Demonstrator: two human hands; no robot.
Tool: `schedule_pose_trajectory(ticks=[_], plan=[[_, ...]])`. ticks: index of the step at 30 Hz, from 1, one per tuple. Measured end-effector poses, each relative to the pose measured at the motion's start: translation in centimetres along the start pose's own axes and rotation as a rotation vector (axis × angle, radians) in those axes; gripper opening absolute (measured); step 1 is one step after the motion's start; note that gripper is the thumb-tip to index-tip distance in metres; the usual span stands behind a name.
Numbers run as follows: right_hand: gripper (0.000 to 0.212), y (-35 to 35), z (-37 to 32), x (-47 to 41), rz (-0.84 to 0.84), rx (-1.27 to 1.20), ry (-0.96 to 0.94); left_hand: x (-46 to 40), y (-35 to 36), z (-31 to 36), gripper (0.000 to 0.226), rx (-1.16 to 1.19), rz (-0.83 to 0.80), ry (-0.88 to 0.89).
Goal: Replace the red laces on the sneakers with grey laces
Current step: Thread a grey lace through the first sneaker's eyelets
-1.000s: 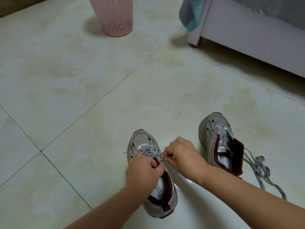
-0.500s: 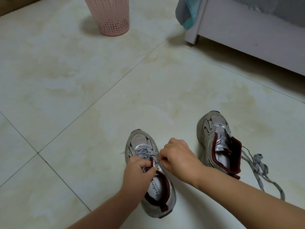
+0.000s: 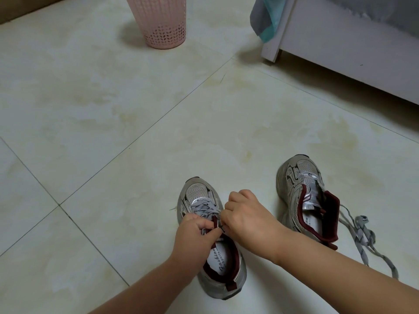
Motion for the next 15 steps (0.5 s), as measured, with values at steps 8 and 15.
schedule_pose_trajectory(ticks=[8, 15], plan=[[0.029, -0.4, 0.0, -0.5, 0.051, -0.025, 0.008, -0.6, 0.0, 0.9, 0.016, -0.159, -0.161, 0.113], [0.009, 2.1, 3.9, -0.7, -0.061, -0.521, 0.399, -0.8, -0.1, 0.6, 0.024, -0.148, -0.026, 0.091]])
Point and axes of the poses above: each hand's wrist, its own x-axis away from the middle knuckle, its own y-axis out of the palm, z = x × y, the point moved 7 cm from there along -x, towards the middle knuckle, and after that the axes turned 11 degrees about y, right-handed, at the moved point
